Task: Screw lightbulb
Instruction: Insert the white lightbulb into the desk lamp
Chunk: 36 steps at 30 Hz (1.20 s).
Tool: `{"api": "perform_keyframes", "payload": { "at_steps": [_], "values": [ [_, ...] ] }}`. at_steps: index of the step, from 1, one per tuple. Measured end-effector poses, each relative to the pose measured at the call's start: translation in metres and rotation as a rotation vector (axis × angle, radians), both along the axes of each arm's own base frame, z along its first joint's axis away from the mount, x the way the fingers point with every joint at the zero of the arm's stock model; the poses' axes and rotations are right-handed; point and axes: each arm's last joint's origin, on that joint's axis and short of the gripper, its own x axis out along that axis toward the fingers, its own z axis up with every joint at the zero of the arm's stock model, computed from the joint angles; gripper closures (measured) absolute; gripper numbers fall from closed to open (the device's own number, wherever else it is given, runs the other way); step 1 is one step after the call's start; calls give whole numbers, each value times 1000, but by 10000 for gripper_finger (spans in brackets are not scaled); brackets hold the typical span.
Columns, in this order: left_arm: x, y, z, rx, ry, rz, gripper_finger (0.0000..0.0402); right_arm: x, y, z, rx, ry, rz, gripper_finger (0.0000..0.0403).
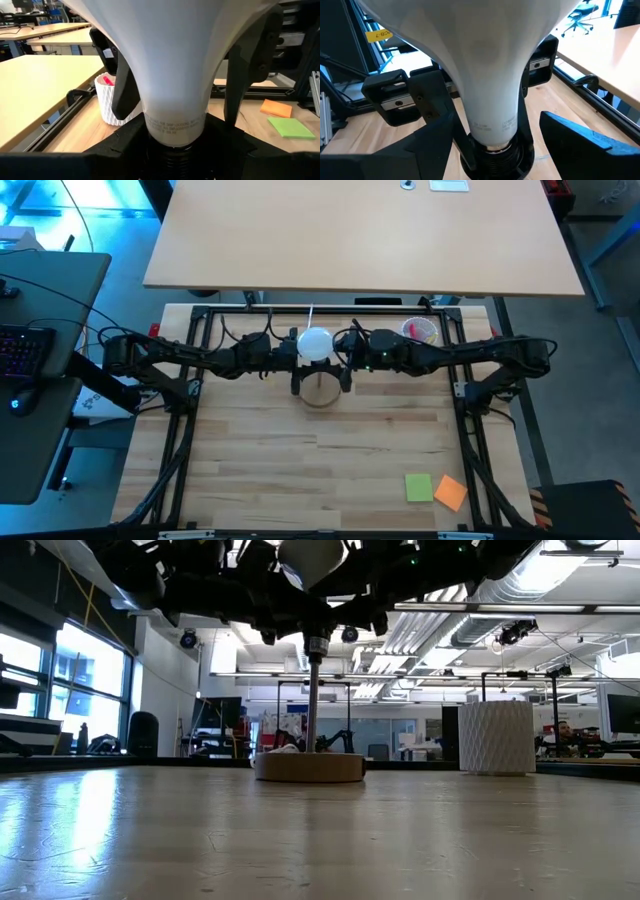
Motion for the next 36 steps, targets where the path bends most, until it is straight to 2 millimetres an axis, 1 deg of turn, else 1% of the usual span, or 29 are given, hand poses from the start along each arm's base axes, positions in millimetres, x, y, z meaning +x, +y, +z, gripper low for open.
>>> {"api": "perform_keyframes", "payload": {
  "at_steps": [5, 11, 15, 20, 25, 30, 33, 36],
  "values": [
    [0, 0, 0, 1, 0, 0, 229, -4, 1, 4, -21, 9, 5, 114],
    [0, 0, 0, 9, 1, -2, 229, -14, 2, 17, -60, 1, 11, 114],
    [0, 0, 0, 8, 1, -2, 229, -14, 2, 16, -66, 20, 12, 114],
    [0, 0, 0, 10, 2, -3, 229, -16, 2, 10, -72, 87, 18, 114],
    [0, 0, 0, 8, 2, -3, 229, -21, 3, 16, -79, 76, 19, 114],
    [0, 0, 0, 9, 1, -4, 229, -33, 2, 25, -76, 95, 10, 114],
    [0, 0, 0, 10, 2, -4, 229, -37, 2, 25, -76, 122, 11, 114],
    [0, 0, 0, 9, 3, -4, 229, -37, 3, 19, -74, 96, 30, 114]
  ]
}}
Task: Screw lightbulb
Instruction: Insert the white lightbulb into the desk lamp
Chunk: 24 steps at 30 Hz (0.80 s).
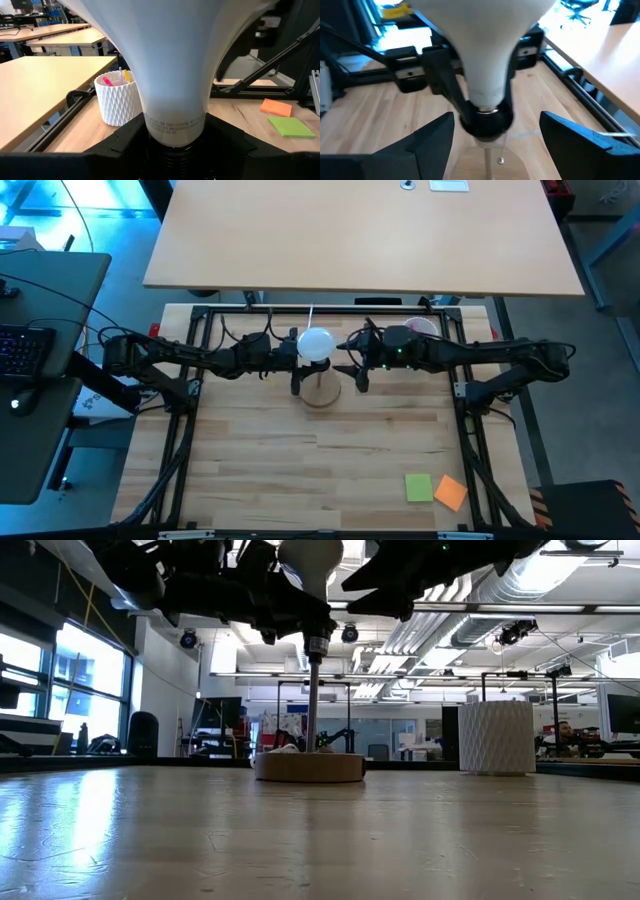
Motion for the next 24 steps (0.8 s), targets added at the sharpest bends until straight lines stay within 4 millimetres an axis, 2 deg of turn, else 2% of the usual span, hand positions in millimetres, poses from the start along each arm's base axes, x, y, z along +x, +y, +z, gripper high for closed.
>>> {"api": "perform_keyframes", "payload": {
  "at_steps": [4, 9, 13, 18, 24],
  "values": [
    [0, 0, 0, 0, 0, 0, 229, -4, -3, -17, -2, -12, 17, 114],
    [0, -1, 0, 2, -1, -1, 229, -10, -18, -27, 75, -85, 53, 114],
    [0, -1, 0, 8, -2, -2, 229, -13, -28, -24, 123, -152, 106, 114],
    [0, -1, 0, 8, -2, -3, 229, -13, -30, -19, 113, -210, 136, 114],
    [0, -1, 0, 16, -1, -4, 229, -4, -39, -24, 142, -232, 119, 114]
  ]
}}
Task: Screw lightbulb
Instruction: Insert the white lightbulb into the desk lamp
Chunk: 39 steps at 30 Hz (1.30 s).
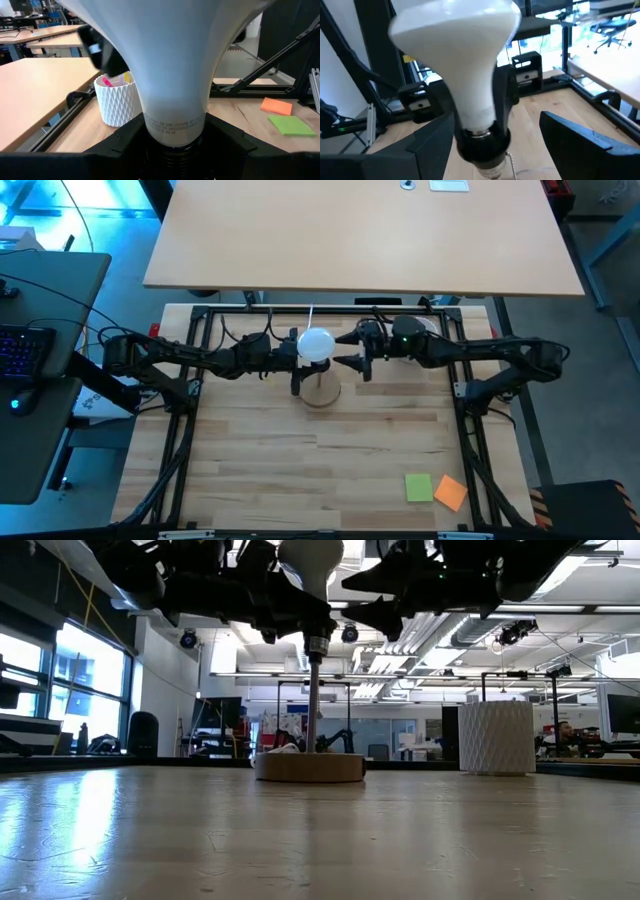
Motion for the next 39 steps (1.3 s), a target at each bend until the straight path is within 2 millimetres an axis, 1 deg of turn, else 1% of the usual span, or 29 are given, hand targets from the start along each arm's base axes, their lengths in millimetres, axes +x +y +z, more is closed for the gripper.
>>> {"api": "perform_keyframes", "payload": {
  "at_steps": [4, 8, 12, 15, 19, 25, 28, 31, 34, 38, 39],
  "values": [
    [0, 0, 0, 2, -1, 0, 229, 17, -2, 2, 9, 2, 68, 110],
    [0, 1, 0, 0, -2, 3, 229, 35, 1, 8, -71, 16, 127, 101],
    [0, 1, 0, -4, -2, 4, 229, 48, 4, 13, -160, 48, 159, 98],
    [0, 1, 1, -5, -7, 12, 229, 56, 6, 15, -162, 68, 170, 98],
    [0, 2, 1, -4, -14, 33, 229, 65, 9, 11, -168, 78, 176, 98],
    [0, 2, 1, -9, -15, 34, 229, 71, 13, 9, -174, 79, 144, 107],
    [0, 2, 1, -8, -16, 34, 229, 71, 15, 9, -169, 74, 141, 128],
    [0, 2, 1, -8, -17, 34, 229, 72, 14, 10, -151, 59, 133, 159],
    [0, 2, 1, -7, -19, 33, 229, 72, 14, 11, -137, 54, 125, 201],
    [0, 2, 1, -9, -15, 34, 229, 72, 14, 12, -140, 49, 77, 266],
    [0, 2, 1, -9, -16, 34, 229, 72, 15, 12, -145, 44, 70, 271]
  ]
}}
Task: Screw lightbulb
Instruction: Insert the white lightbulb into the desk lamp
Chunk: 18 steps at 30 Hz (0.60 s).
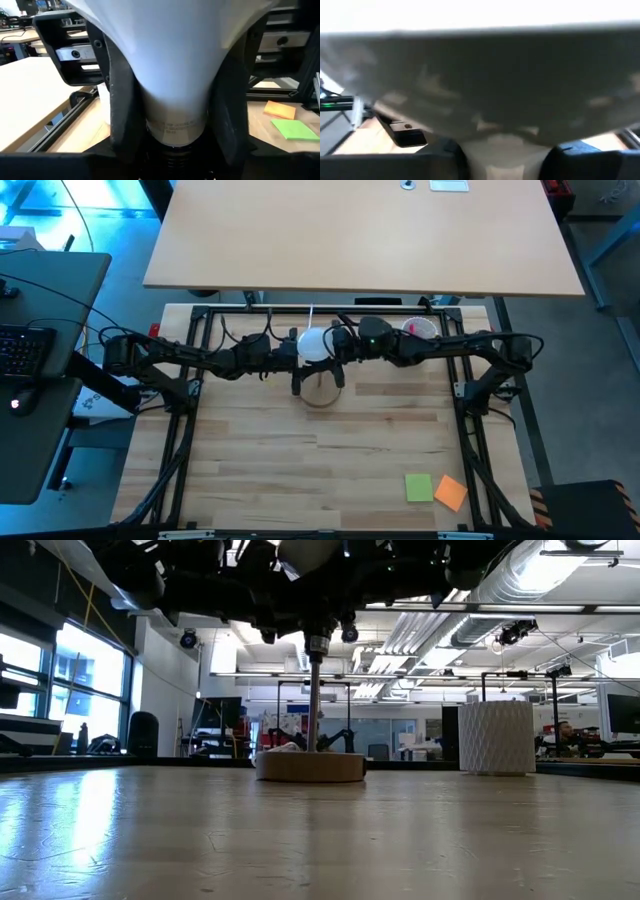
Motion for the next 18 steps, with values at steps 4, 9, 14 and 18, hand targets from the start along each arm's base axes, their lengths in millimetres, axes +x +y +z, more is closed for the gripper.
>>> {"api": "perform_keyframes", "payload": {
  "at_steps": [4, 9, 14, 18],
  "values": [
    [0, -1, 2, 2, -12, -9, 229, -2, 8, 7, -22, -24, -36, 271],
    [1, 0, 5, 26, -28, -13, 229, -9, 18, 22, -76, -64, -108, 271],
    [0, -1, 9, 32, -65, -28, 229, -17, 27, 38, -104, -109, -128, 271],
    [1, -2, 9, 23, -72, -33, 229, -19, 31, 40, -113, -100, -147, 271]
  ]
}}
